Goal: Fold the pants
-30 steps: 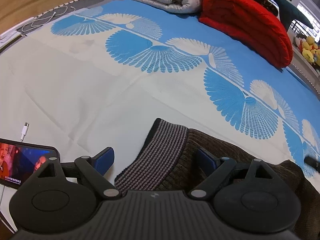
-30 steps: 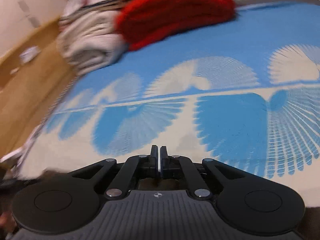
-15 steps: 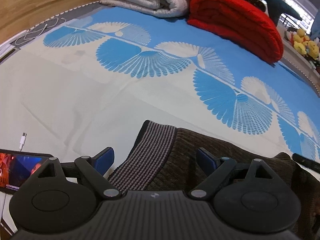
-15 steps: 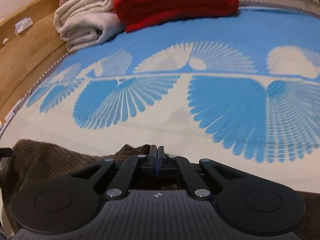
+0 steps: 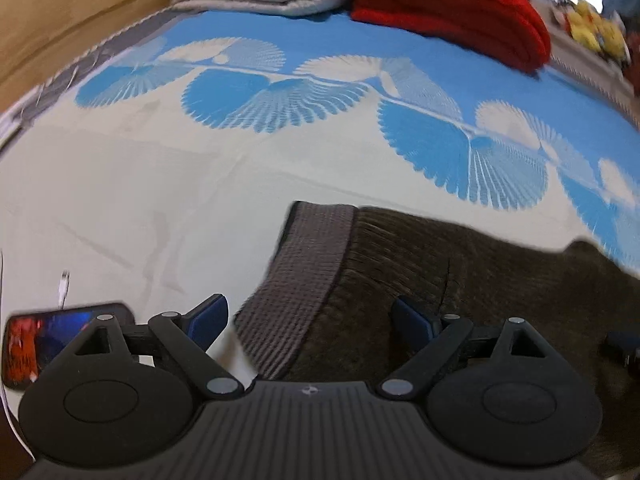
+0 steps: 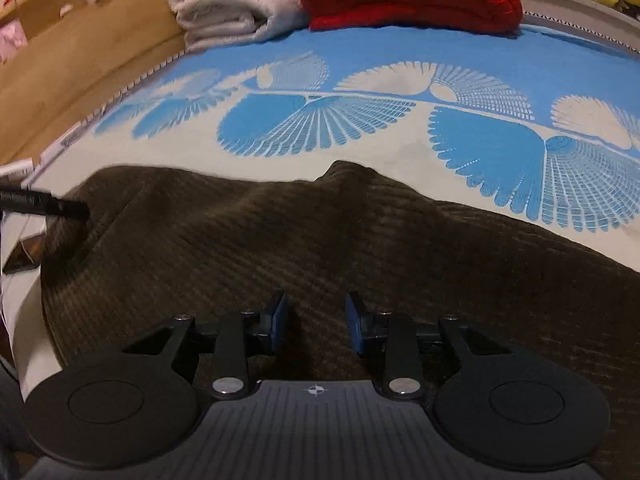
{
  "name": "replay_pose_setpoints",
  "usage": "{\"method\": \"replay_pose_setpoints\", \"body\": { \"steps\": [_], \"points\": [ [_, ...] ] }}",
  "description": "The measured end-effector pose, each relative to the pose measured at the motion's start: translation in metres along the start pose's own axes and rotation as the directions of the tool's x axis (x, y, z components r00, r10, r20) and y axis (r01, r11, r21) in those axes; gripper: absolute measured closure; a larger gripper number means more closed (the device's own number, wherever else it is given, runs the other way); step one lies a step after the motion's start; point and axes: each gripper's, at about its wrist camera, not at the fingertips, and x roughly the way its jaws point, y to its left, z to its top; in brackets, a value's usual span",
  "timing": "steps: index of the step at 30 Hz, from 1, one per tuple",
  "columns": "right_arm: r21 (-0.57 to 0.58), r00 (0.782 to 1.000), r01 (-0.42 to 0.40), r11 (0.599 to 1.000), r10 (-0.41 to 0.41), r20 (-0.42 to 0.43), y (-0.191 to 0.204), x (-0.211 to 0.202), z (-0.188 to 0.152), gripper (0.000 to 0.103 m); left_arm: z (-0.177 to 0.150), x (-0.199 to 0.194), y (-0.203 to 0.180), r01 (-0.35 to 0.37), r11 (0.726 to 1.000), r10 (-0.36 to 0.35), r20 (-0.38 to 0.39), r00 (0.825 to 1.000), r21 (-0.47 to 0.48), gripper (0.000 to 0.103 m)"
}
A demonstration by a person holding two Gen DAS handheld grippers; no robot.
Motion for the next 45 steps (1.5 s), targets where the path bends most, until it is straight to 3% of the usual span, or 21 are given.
{"method": "replay_pose_setpoints", "body": {
  "steps": [3, 6, 10, 12, 14, 15, 17, 18, 20, 24, 28, 30, 31, 34, 35, 38, 40, 43, 45],
  "points": [
    [0.081, 0.995, -0.093, 0.992, 0.09, 0.04, 0.01, -0.02, -0.002, 0.067, 0.003, -0.007, 0.015, -0.018, 0.998, 0.019, 0.003, 1.0, -0.057, 0.01],
    [0.088, 0.987, -0.146, 0.985, 0.139, 0.078, 0.031, -0.038, -0.015, 0.061, 0.002, -0.006, 0.027, -0.042, 0.995, 0.04, -0.024, 0.999, -0.089, 0.01],
    [0.026, 0.982, -0.183, 0.983, 0.181, 0.046, 0.064, -0.046, -0.041, 0.05, 0.0, 0.003, 0.036, 0.018, 0.99, -0.031, -0.091, 0.995, -0.14, 0.012],
    [-0.051, 0.982, -0.188, 0.981, 0.19, 0.021, 0.08, -0.047, -0.052, 0.046, -0.001, 0.004, 0.036, 0.046, 0.988, -0.061, -0.096, 0.994, -0.15, 0.025],
    [-0.121, 0.981, -0.191, 0.974, 0.193, 0.001, 0.092, -0.046, -0.062, 0.041, -0.003, 0.005, 0.037, 0.087, 0.983, -0.103, -0.099, 0.99, -0.16, 0.055],
    [-0.15, 0.981, -0.191, 0.97, 0.191, -0.01, 0.096, -0.044, -0.066, 0.041, -0.005, 0.004, 0.036, 0.093, 0.982, -0.11, -0.095, 0.989, -0.164, 0.055],
    [-0.195, 0.987, -0.154, 0.969, 0.158, 0.005, 0.1, -0.041, -0.074, 0.058, -0.007, -0.001, 0.033, 0.074, 0.986, -0.087, -0.079, 0.993, -0.151, 0.068],
    [-0.208, 0.99, -0.133, 0.969, 0.14, 0.016, 0.099, -0.039, -0.077, 0.086, -0.007, -0.006, 0.031, 0.07, 0.987, -0.081, -0.069, 0.994, -0.144, 0.07],
    [-0.188, 0.986, -0.159, 0.969, 0.165, 0.018, 0.097, -0.039, -0.076, 0.095, -0.009, -0.018, 0.029, 0.075, 0.988, -0.082, -0.041, 0.996, -0.134, 0.072],
    [-0.223, 0.978, -0.19, 0.956, 0.205, 0.044, 0.098, -0.058, -0.076, 0.099, -0.017, -0.029, 0.029, 0.066, 0.991, -0.071, -0.041, 0.997, -0.114, 0.072],
    [-0.203, 0.976, -0.216, 0.955, 0.219, -0.011, 0.093, -0.044, -0.082, 0.098, -0.017, -0.008, 0.033, 0.056, 0.99, -0.067, -0.084, 0.994, -0.13, 0.069],
    [-0.185, 0.974, -0.223, 0.957, 0.225, -0.009, 0.089, -0.039, -0.085, 0.098, -0.017, -0.01, 0.036, 0.052, 0.988, -0.063, -0.076, 0.995, -0.147, 0.061],
    [-0.145, 0.971, -0.237, 0.961, 0.237, -0.013, 0.085, -0.039, -0.082, 0.093, -0.016, -0.016, 0.036, 0.053, 0.986, -0.062, -0.056, 0.997, -0.16, 0.056],
    [0.007, 0.947, -0.322, 0.947, 0.322, 0.0, 0.07, -0.048, -0.073, 0.073, -0.014, -0.039, 0.035, 0.027, 0.988, -0.023, 0.028, 0.999, -0.152, 0.017],
    [0.043, 0.939, -0.343, 0.938, 0.342, 0.035, 0.064, -0.052, -0.07, 0.072, -0.015, -0.046, 0.034, 0.032, 0.987, -0.023, 0.062, 0.998, -0.16, 0.015],
    [0.052, 0.955, -0.292, 0.955, 0.287, 0.077, 0.057, -0.054, -0.069, 0.072, -0.017, -0.051, 0.023, 0.068, 0.988, -0.059, 0.07, 0.996, -0.137, 0.015],
    [0.003, 0.98, -0.201, 0.98, 0.201, 0.004, 0.059, -0.042, -0.075, 0.072, -0.022, -0.046, 0.006, 0.078, 0.992, -0.075, 0.036, 0.997, -0.094, 0.015],
    [-0.101, 0.985, -0.165, 0.981, 0.169, 0.027, 0.072, -0.048, -0.081, 0.072, -0.037, -0.039, -0.023, 0.071, 0.997, -0.071, 0.007, 0.997, 0.024, 0.015],
    [-0.081, 0.976, -0.199, 0.977, 0.205, 0.077, 0.071, -0.061, -0.079, 0.072, -0.052, -0.037, -0.045, 0.034, 0.991, -0.037, 0.018, 0.999, 0.126, 0.015]
  ]
}}
